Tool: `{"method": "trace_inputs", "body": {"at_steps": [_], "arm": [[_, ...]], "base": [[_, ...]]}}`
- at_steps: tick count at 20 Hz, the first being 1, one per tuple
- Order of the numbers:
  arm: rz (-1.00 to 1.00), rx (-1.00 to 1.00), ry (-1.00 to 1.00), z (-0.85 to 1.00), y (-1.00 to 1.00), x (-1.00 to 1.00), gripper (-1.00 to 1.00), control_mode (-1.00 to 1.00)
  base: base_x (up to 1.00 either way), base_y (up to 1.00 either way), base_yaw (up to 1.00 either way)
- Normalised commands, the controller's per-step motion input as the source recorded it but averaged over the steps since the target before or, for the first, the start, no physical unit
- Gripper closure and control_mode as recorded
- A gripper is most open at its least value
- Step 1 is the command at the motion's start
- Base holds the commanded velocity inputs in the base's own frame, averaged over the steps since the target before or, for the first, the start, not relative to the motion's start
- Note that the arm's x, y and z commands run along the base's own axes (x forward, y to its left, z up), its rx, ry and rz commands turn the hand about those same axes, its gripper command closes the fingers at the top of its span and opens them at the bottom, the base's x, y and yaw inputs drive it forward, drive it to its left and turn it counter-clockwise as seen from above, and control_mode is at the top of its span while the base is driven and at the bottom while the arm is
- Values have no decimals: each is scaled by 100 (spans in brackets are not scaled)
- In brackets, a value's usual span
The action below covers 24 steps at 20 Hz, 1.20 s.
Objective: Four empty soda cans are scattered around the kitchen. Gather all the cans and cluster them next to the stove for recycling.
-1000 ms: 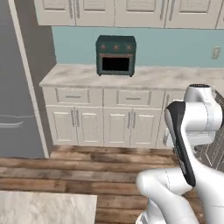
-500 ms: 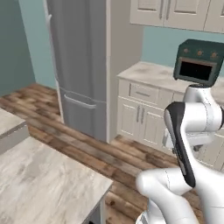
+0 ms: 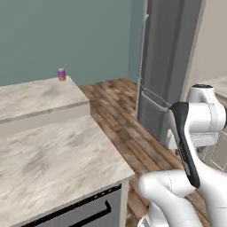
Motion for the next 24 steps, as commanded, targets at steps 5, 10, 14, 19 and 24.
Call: {"method": "trace_inputs", "body": {"at_steps": [5, 10, 14, 19, 24], "arm": [[0, 0, 0, 0, 0, 0, -100, 100], [0, 0, 0, 0, 0, 0, -100, 100], [0, 0, 0, 0, 0, 0, -100, 100], [0, 0, 0, 0, 0, 0, -100, 100], [0, 0, 0, 0, 0, 0, -100, 100]], "base": [[32, -30, 80], [28, -76, 62], [39, -98, 48], [48, -100, 45], [66, -88, 39]]}}
